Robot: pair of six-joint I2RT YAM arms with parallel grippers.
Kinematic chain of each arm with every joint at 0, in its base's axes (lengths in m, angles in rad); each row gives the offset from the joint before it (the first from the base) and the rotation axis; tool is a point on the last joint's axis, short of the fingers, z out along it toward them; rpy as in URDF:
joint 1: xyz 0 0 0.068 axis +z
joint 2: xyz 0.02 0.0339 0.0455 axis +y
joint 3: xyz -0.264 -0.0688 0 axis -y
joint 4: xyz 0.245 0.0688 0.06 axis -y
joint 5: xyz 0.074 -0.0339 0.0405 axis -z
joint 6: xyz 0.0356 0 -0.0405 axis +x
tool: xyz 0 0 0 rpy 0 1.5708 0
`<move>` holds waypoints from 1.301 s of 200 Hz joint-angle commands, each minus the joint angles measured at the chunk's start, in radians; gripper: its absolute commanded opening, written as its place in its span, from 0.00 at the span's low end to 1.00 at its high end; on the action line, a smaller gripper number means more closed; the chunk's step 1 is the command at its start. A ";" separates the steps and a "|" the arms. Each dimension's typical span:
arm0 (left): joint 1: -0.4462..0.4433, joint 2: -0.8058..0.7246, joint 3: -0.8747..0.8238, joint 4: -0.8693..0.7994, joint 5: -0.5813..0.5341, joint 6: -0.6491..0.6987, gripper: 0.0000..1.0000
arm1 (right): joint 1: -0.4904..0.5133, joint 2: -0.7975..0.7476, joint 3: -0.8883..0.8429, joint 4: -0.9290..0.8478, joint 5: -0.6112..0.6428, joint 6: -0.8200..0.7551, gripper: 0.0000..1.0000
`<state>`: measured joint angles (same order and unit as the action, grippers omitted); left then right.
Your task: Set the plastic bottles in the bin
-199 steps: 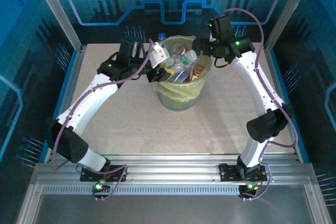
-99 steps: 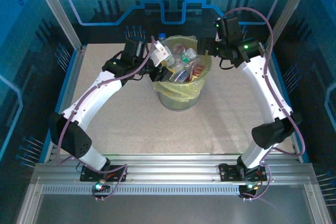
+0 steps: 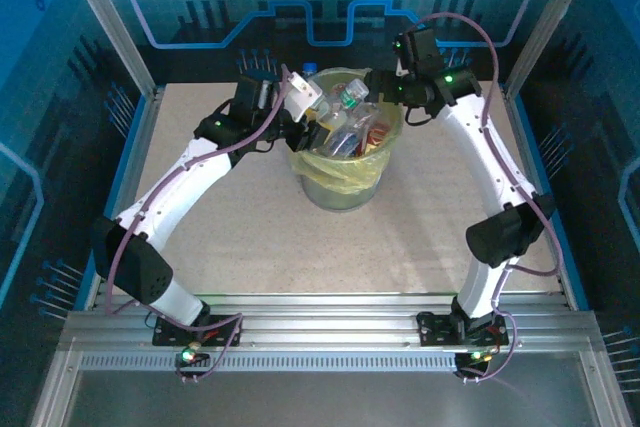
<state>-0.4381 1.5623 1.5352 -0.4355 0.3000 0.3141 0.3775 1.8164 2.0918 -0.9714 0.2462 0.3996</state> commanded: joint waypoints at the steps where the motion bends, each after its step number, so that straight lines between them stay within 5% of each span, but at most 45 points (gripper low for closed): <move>1: -0.003 -0.003 -0.020 0.014 -0.042 -0.012 0.57 | 0.020 0.025 0.041 -0.024 -0.004 0.009 1.00; 134: -0.005 -0.011 -0.070 0.056 -0.039 -0.013 0.57 | 0.029 0.010 0.034 0.048 -0.171 0.071 1.00; 260: -0.005 0.001 -0.082 0.060 -0.044 -0.001 0.58 | 0.024 0.004 -0.006 -0.022 -0.148 0.131 1.00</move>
<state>-0.4377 1.5410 1.4742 -0.3592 0.2802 0.2928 0.3805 1.8519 2.1052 -0.9768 0.1482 0.5022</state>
